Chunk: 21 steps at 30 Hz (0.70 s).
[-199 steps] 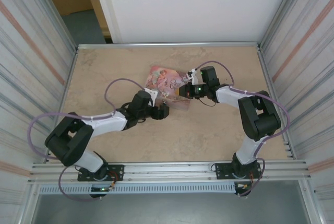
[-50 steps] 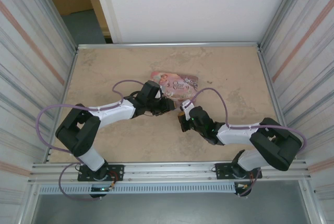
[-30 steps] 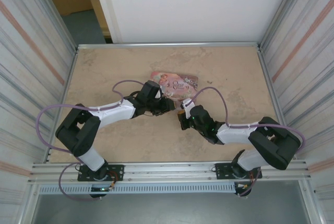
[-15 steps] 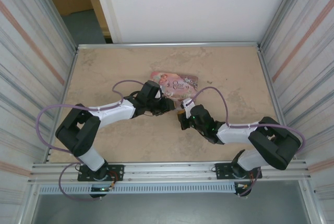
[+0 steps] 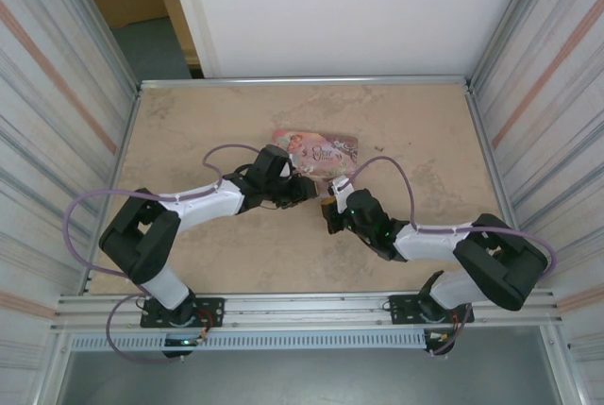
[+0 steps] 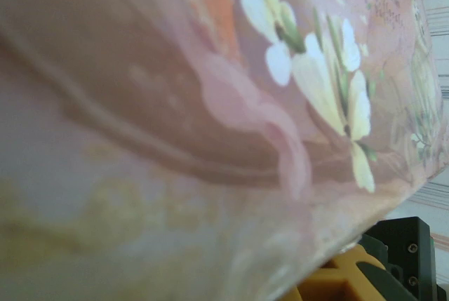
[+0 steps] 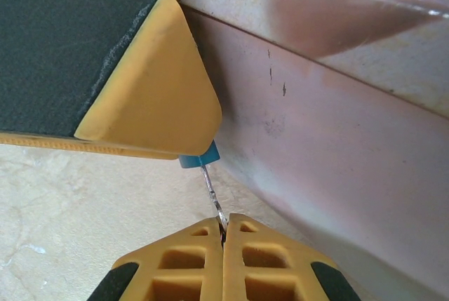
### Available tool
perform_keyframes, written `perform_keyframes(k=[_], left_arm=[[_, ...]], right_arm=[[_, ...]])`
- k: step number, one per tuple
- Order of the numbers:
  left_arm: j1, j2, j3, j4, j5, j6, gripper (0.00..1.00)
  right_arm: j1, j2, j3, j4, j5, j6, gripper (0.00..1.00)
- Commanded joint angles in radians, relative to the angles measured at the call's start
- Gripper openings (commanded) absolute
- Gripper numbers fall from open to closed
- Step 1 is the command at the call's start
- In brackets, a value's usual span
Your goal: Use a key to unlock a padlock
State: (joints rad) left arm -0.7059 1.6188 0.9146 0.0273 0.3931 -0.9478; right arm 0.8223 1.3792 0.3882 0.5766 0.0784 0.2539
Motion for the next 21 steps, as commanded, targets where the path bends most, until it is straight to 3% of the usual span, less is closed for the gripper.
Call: perform_keyframes(k=[1, 11, 21], left_arm=[[-0.005, -0.043, 0.038, 0.037, 0.052, -0.019, 0.06], [-0.004, -0.068, 0.058, -0.005, 0.083, -0.005, 0.06], [-0.004, -0.074, 0.093, -0.04, 0.142, -0.003, 0.06]], right_arm=[[-0.006, -0.01, -0.001, 0.089, 0.006, 0.015, 0.0], [-0.012, 0.039, 0.021, 0.153, 0.026, -0.029, 0.0], [-0.056, 0.063, 0.105, 0.174, -0.085, -0.079, 0.0]])
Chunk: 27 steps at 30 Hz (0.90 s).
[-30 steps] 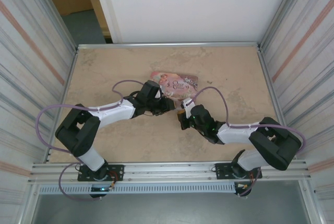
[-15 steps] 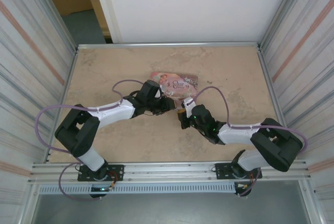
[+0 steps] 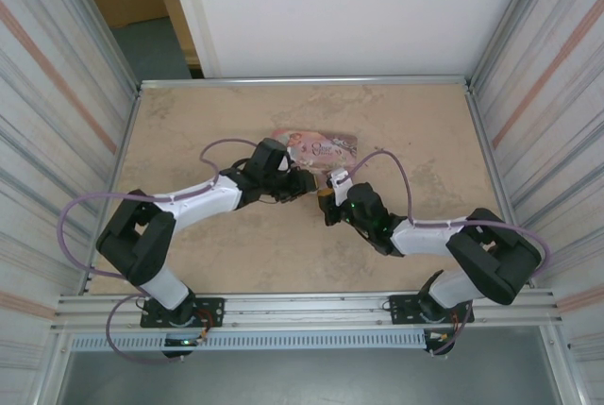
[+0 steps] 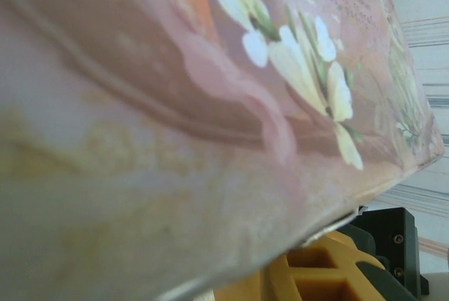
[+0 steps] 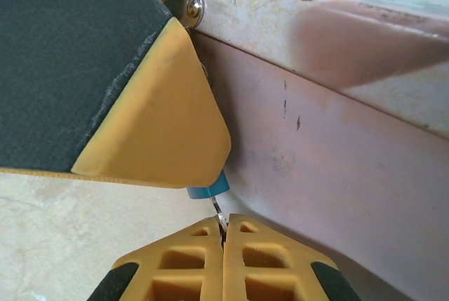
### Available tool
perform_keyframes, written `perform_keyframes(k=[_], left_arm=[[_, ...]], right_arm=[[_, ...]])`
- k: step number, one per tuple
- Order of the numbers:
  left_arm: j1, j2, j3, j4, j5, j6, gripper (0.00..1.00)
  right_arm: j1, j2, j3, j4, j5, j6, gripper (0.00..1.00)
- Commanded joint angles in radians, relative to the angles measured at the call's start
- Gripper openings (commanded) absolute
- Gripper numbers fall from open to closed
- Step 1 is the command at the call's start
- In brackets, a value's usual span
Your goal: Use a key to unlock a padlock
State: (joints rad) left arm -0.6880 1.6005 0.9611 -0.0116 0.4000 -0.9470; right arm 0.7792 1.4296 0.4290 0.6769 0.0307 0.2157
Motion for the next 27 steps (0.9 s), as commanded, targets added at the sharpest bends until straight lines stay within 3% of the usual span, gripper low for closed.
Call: perform_keyframes(k=[1, 13, 27], left_arm=[[-0.023, -0.054, 0.05, -0.006, 0.138, -0.001, 0.06], [-0.025, -0.024, 0.031, 0.03, 0.166, -0.022, 0.06], [-0.022, 0.064, -0.024, 0.149, 0.156, -0.059, 0.06]], right_arm=[[-0.015, 0.011, 0.074, 0.072, -0.049, -0.045, 0.0], [-0.019, -0.018, 0.195, 0.037, -0.133, -0.061, 0.0], [-0.02, 0.07, 0.106, 0.058, -0.107, -0.022, 0.0]])
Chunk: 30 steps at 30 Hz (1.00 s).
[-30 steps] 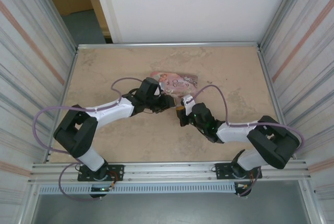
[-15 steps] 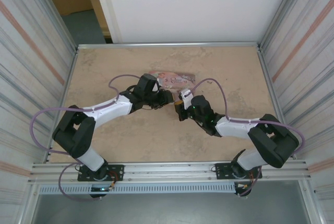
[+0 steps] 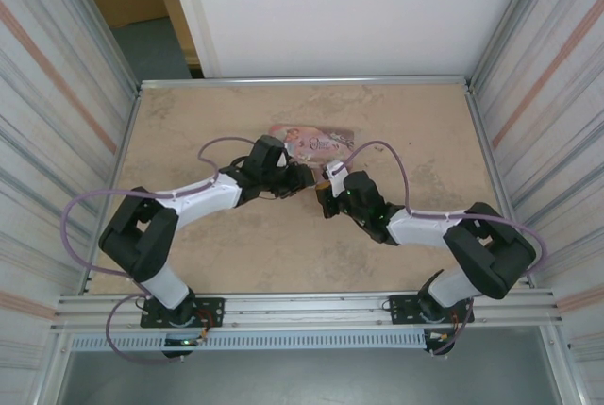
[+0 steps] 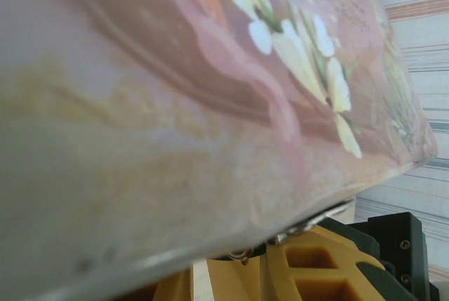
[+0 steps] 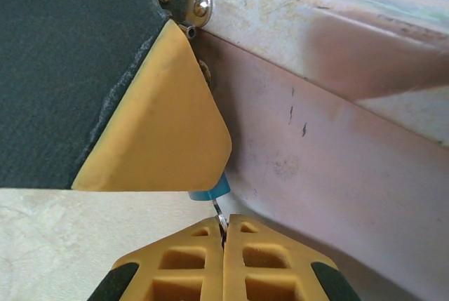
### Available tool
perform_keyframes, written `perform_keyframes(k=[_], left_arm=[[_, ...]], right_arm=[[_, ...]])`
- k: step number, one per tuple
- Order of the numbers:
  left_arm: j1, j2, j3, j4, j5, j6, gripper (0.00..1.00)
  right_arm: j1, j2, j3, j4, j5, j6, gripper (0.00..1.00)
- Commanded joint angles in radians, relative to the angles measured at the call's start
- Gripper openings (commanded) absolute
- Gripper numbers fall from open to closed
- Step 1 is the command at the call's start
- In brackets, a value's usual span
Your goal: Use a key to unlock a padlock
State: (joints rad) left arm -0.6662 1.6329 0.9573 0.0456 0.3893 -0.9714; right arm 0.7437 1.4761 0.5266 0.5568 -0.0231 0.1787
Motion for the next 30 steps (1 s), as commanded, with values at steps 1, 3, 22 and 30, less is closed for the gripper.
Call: perform_keyframes(k=[1, 3, 22, 30], left_arm=[[-0.043, 0.038, -0.028, 0.105, 0.163, -0.039, 0.06], [-0.039, 0.052, -0.041, 0.135, 0.16, -0.052, 0.06], [-0.017, 0.092, -0.083, 0.226, 0.141, -0.072, 0.37], [0.007, -0.028, -0.138, 0.168, 0.102, -0.058, 0.51]], right_arm=[[0.016, 0.037, 0.003, 0.184, -0.05, 0.02, 0.0], [0.016, 0.065, -0.009, 0.19, -0.049, 0.026, 0.0], [0.013, 0.218, -0.085, 0.272, -0.032, 0.119, 0.0], [0.01, 0.23, -0.089, 0.274, -0.03, 0.139, 0.0]])
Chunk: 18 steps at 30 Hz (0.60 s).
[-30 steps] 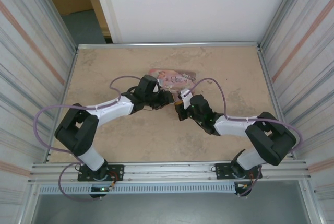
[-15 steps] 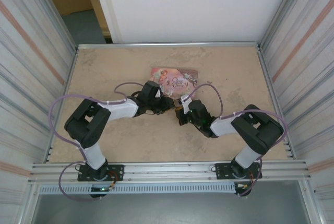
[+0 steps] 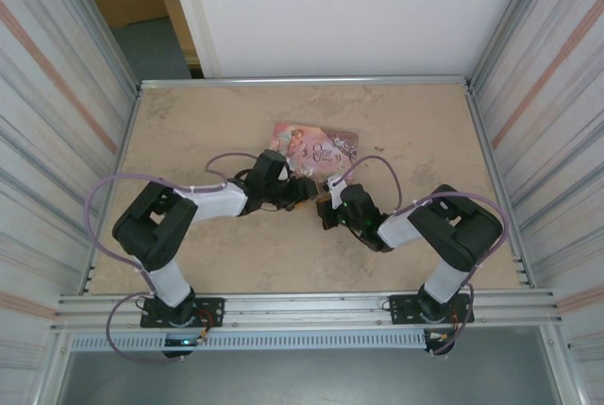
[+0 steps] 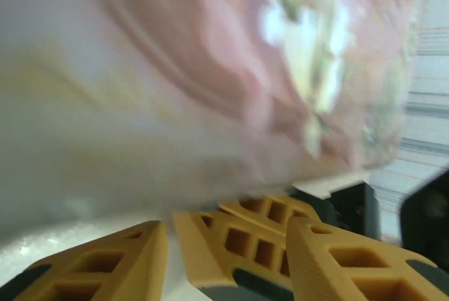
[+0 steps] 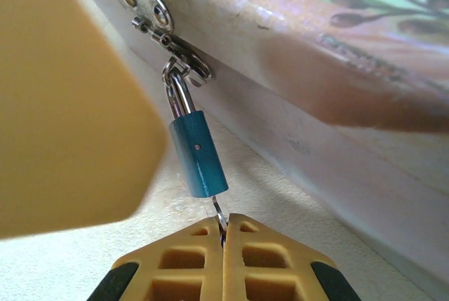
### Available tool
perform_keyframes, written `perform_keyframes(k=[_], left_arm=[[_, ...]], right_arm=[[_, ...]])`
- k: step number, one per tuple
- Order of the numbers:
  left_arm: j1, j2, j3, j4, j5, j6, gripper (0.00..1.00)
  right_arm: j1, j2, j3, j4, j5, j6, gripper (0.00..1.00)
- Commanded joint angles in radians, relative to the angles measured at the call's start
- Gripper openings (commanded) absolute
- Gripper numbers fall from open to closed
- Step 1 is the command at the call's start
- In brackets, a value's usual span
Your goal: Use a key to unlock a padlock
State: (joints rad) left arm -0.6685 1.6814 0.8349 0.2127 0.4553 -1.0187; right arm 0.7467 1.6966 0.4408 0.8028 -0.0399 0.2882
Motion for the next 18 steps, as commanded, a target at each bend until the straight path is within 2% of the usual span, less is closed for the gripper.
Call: perform_keyframes(k=[1, 8, 14, 18], left_arm=[[0.014, -0.101, -0.021, -0.01, 0.03, -0.008, 0.52], [0.058, -0.313, -0.111, -0.106, -0.048, 0.028, 0.57], [0.103, -0.49, -0.253, -0.056, -0.108, -0.001, 0.6], [0.103, -0.553, -0.327, 0.005, -0.124, -0.017, 0.6]], right_arm=[[0.005, 0.007, -0.001, 0.021, -0.016, 0.031, 0.0], [-0.002, -0.041, 0.031, -0.099, -0.085, 0.053, 0.0], [-0.013, -0.093, 0.083, -0.261, -0.157, 0.103, 0.0], [-0.039, -0.121, 0.136, -0.387, -0.217, 0.152, 0.0]])
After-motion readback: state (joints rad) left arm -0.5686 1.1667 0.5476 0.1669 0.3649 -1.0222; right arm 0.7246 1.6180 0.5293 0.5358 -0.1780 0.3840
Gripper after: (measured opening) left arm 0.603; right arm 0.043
